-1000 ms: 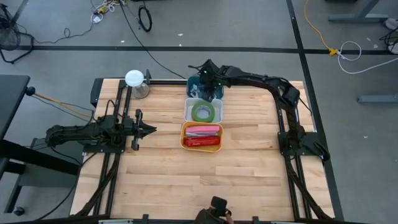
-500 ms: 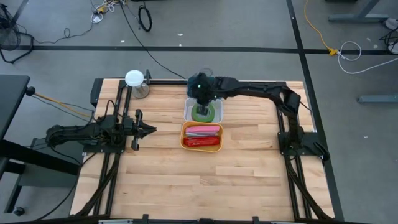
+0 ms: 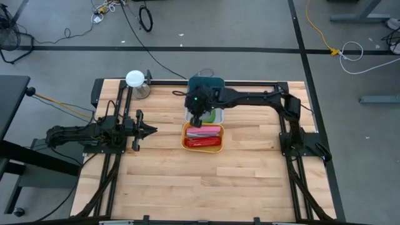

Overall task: Pick and place Stapler, Stapler remover, tape
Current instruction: Return to Home Position

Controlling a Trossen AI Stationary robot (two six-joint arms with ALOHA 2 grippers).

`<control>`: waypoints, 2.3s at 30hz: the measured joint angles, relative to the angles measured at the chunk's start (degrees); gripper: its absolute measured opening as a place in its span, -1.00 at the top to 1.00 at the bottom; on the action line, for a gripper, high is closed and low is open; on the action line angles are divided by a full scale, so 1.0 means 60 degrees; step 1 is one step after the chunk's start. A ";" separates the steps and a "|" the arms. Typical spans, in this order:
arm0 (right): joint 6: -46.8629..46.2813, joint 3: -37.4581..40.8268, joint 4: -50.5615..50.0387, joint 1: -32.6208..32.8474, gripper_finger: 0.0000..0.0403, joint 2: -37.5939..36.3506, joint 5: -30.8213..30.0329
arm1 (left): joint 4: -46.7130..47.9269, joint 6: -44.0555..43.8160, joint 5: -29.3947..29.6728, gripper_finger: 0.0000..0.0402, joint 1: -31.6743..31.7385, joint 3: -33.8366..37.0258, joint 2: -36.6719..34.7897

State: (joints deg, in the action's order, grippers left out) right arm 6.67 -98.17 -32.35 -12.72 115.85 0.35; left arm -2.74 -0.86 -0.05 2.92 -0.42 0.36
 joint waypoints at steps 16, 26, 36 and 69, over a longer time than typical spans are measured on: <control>-0.0364 0.0631 0.1558 0.0328 1.00 -0.1081 0.0100 | 0.0007 0.0000 -0.0011 0.82 0.0003 0.0002 0.0000; -0.0280 0.3570 0.3873 0.1209 1.00 -0.3490 0.0100 | 0.0013 0.0002 -0.0005 0.82 0.0001 0.0001 0.0000; -0.0283 0.6631 0.4953 0.1809 1.00 -0.6191 0.0078 | 0.0004 0.0000 -0.0004 0.82 0.0000 0.0002 0.0000; -0.0709 1.4058 0.8856 0.2013 1.00 -1.1250 0.0097 | 0.0137 0.0000 -0.0004 0.82 0.0001 0.0003 0.0000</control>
State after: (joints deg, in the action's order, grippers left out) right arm 2.42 -13.82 20.79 -0.64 48.35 0.93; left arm -1.92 -0.86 -0.08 2.93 -0.40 0.36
